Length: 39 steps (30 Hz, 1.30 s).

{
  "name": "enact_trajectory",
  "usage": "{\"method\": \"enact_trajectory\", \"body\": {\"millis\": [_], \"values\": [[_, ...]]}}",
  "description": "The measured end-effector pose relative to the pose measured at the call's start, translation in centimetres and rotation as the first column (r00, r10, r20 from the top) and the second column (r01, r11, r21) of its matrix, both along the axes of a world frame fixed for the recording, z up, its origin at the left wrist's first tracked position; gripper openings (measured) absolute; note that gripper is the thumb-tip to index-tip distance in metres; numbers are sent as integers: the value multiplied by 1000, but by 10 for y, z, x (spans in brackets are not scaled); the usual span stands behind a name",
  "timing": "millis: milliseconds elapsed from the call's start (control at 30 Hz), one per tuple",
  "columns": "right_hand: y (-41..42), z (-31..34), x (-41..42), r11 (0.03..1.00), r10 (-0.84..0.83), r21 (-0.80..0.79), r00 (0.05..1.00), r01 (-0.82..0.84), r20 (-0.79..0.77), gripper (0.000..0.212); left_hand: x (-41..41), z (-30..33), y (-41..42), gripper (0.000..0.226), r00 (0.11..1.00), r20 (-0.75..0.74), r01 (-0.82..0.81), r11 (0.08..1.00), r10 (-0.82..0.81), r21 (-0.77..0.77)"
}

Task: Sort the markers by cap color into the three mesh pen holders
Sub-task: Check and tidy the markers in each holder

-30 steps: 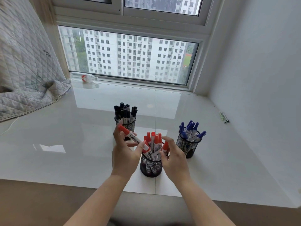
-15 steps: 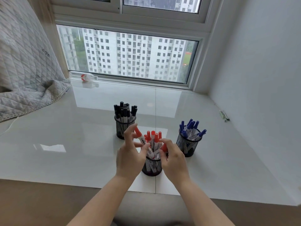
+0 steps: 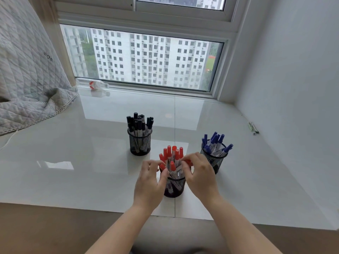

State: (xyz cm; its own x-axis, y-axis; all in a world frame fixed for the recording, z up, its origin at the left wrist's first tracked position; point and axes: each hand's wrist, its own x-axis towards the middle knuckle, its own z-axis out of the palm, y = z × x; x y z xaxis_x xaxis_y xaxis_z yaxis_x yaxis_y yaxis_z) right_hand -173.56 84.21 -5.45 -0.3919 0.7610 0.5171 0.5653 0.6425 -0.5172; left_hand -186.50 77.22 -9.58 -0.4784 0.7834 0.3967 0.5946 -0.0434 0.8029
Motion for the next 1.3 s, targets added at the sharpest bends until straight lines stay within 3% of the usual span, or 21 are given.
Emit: {"method": "enact_trajectory", "body": {"millis": [133,267,333,533,667,733,833,933,1133,1300], "values": [[11,10,-1,999,-48,7,998,48,27,9,2,-5,-1,26,994,92,63,997,-58,-46],[25,26,-10,998,-16,-67,997,21,74,21,3,-5,2,82,980,129,169,979,-154,-111],[32,33,-16,986,15,-164,994,2,106,25,4,-5,5,100,971,161,196,974,-177,-116],[40,42,-28,947,103,-322,963,-19,248,25,7,-4,14,106,941,293,209,972,-169,-109],[40,40,-29,953,83,-304,956,6,280,22,10,-2,16,87,940,317,176,974,-124,-143],[40,42,-26,965,62,-261,976,-5,210,20,11,0,17,80,937,326,182,971,-123,-158],[41,50,-16,981,4,-196,999,-14,-53,18,9,-1,18,86,920,367,208,963,-134,-169],[44,57,-6,964,-58,-263,950,-26,-307,17,9,-3,20,89,912,384,224,959,-143,-175],[51,63,12,842,-307,-531,727,-92,-614,11,7,-4,20,99,917,369,238,951,-152,-198],[44,61,14,568,-476,-667,468,-483,-744,11,6,-3,21,102,915,374,242,949,-154,-201]]}}
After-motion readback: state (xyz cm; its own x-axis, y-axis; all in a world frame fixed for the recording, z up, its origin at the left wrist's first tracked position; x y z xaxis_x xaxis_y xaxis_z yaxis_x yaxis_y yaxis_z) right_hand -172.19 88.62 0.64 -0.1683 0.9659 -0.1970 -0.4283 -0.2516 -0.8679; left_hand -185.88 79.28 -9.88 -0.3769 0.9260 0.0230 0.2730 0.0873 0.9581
